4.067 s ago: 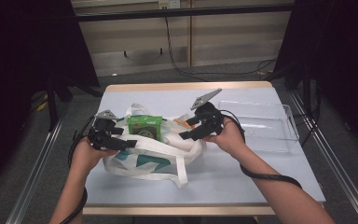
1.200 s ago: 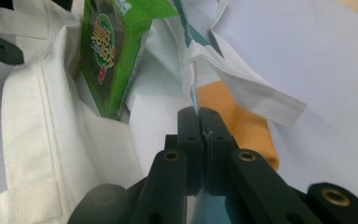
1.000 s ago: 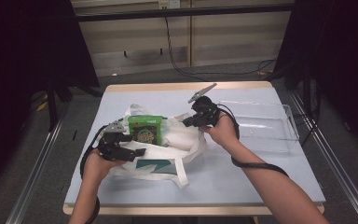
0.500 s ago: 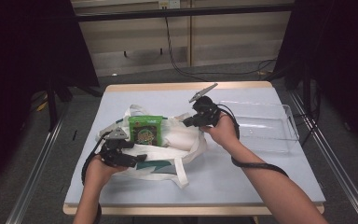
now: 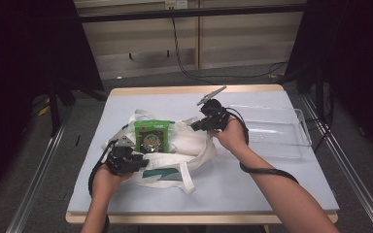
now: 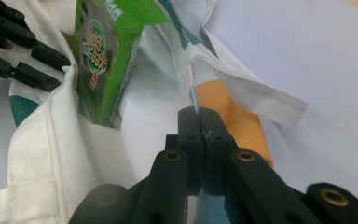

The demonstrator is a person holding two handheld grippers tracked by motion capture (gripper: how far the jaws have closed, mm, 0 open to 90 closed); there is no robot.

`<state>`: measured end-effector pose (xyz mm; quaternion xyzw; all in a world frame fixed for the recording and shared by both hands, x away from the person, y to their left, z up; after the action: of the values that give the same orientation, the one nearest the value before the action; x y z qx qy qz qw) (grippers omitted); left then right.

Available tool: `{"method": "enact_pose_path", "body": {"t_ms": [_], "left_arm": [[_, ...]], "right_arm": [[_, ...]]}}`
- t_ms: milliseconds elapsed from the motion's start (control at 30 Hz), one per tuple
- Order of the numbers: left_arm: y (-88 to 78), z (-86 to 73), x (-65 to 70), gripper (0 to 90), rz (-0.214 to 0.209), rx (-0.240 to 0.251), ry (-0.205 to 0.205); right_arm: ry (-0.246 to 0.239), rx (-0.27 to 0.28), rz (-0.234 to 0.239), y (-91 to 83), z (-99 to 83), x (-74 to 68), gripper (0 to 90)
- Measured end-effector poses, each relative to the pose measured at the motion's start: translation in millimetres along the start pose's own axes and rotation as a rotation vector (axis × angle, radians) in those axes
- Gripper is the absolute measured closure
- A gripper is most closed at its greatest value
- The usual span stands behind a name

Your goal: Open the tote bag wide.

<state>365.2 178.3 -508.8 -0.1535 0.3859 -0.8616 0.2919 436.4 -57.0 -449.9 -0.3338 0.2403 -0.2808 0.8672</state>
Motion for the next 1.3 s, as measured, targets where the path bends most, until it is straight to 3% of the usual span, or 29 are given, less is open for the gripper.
{"method": "enact_pose_path", "body": {"t_ms": [100, 333, 533, 767, 1300], "left_arm": [[0.0, -2.1, 0.3, 90.0, 0.01, -0.012, -0.008], [-2.6, -7.8, 5.9, 90.0, -0.025, -0.017, 0.009], [-5.8, -12.5, 11.8, 90.0, -0.046, -0.015, -0.006], [-9.9, -16.9, 17.7, 90.0, -0.051, -0.013, 0.003], [-11.1, -22.2, 25.1, 90.0, -0.053, -0.013, 0.021]], "right_arm": [[0.006, 0.006, -0.005, 1.0, 0.8, 3.2, 88.3], [0.046, 0.007, -0.04, 0.8, 0.5, 15.5, 88.6], [0.06, -0.003, -0.053, 1.9, -1.1, 24.2, 88.7], [0.088, -0.015, -0.074, 5.0, -5.6, 36.7, 88.8], [0.118, -0.033, -0.101, 11.9, -13.5, 47.5, 88.7]]}}
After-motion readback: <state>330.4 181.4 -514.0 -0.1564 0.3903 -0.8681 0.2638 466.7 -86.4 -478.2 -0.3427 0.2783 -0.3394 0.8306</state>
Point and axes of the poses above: each handheld gripper's, and its own axes: y roughly forward along the jaws, z roughly out of its top, x roughly to its right, the point moved 8 cm from there along y, roughly forward along the jaws, and after that the axes turned 6 degrees about y, right-handed, at the moved point
